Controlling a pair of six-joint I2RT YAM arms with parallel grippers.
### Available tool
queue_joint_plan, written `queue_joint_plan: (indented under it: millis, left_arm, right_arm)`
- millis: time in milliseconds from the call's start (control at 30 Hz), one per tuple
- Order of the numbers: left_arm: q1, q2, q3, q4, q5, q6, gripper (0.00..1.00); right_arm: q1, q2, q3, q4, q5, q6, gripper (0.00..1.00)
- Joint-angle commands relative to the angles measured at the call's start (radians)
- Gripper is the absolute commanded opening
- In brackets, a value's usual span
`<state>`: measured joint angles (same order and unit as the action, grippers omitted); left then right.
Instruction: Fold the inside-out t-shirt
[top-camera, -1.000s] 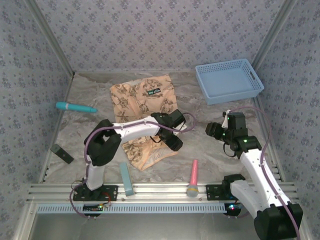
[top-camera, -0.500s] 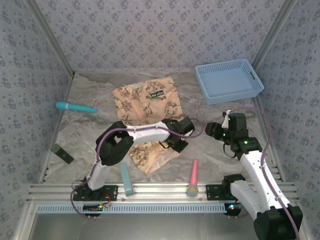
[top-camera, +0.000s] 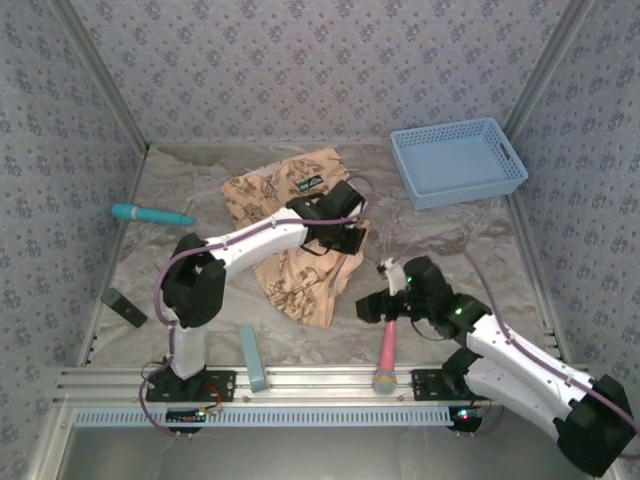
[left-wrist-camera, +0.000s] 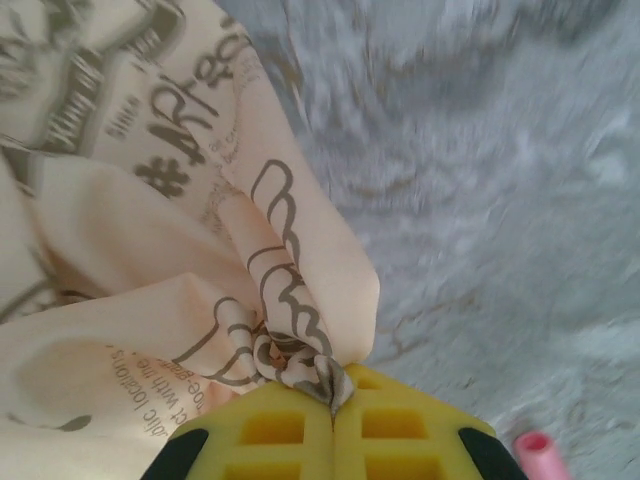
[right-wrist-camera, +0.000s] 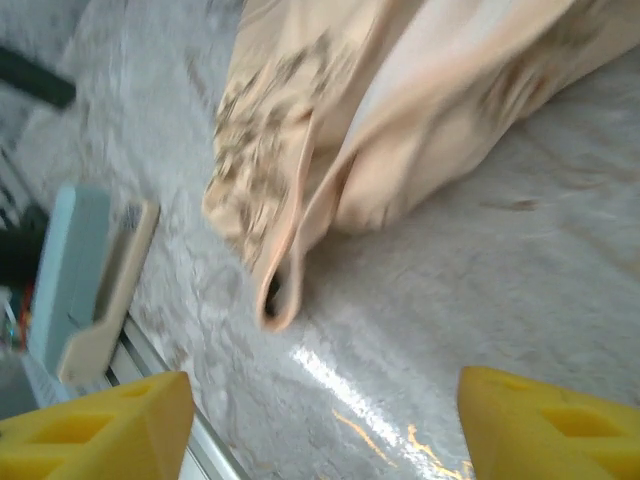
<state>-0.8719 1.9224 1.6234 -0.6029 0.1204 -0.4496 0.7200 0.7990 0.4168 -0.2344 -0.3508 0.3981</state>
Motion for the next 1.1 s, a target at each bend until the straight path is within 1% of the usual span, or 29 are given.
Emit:
queue_joint_plan:
  millis: [0,133,200,333,467,500,600,667,700,767,800,833,867,900,933,1000,1067]
  left_arm:
    - [0.004,-0.044,0.039,0.034,0.035,-0.086,0.0]
    - [0.006,-0.046,0.062,0.027,0.047,-0.114,0.0]
    - [0.006,-0.048,0.066,0.033,0.051,-0.121,0.0]
    - [0.009,-0.059,0.062,0.045,0.053,-0.123,0.0]
    - [0.02,-0.088,0.051,0.046,0.053,-0.122,0.0]
    - [0.023,-0.097,0.044,0.051,0.054,-0.125,0.0]
    - [0.042,-0.126,0.029,0.073,0.061,-0.138,0.0]
    - [0.062,-0.154,0.019,0.098,0.062,-0.151,0.0]
    - [0.076,-0.171,0.014,0.109,0.057,-0.161,0.0]
    - [0.11,-0.215,0.013,0.122,0.028,-0.182,0.0]
    - [0.125,-0.236,0.013,0.129,0.012,-0.182,0.0]
    - [0.143,-0.262,0.017,0.131,-0.015,-0.182,0.0]
    - [0.16,-0.289,0.023,0.13,-0.051,-0.181,0.0]
    - [0.175,-0.313,0.034,0.123,-0.09,-0.185,0.0]
    - [0.193,-0.337,0.059,0.098,-0.137,-0.202,0.0]
    - [0.218,-0.374,0.128,0.048,-0.215,-0.22,0.0]
    - [0.224,-0.408,0.191,0.044,-0.288,-0.183,0.0]
  right_arm:
    - [0.124,0.041,-0.021,0.182,0.192,0.022,0.79]
    - [0.213,0.187,0.005,0.317,0.284,-0.016,0.82]
    - [0.219,0.275,0.015,0.393,0.308,-0.026,0.81]
    - [0.19,0.456,0.075,0.446,0.295,-0.032,0.8]
    - [0.16,0.573,0.092,0.514,0.216,-0.031,0.77]
    - [0.155,0.595,0.098,0.527,0.187,-0.031,0.74]
    - [0.168,0.657,0.116,0.57,0.092,-0.054,0.47]
    - [0.203,0.669,0.132,0.564,0.089,-0.088,0.23]
    - [0.214,0.663,0.135,0.558,0.094,-0.103,0.18]
    - [0.222,0.634,0.165,0.489,0.107,-0.141,0.08]
    - [0.222,0.621,0.191,0.425,0.121,-0.171,0.06]
    - [0.222,0.601,0.231,0.33,0.165,-0.217,0.02]
    - [0.216,0.577,0.269,0.241,0.213,-0.261,0.01]
    - [0.202,0.556,0.305,0.169,0.236,-0.306,0.0]
    - [0.177,0.53,0.359,0.075,0.247,-0.355,0.0]
    - [0.111,0.482,0.476,-0.099,0.228,-0.437,0.0]
    - [0.054,0.43,0.604,-0.209,0.266,-0.502,0.0]
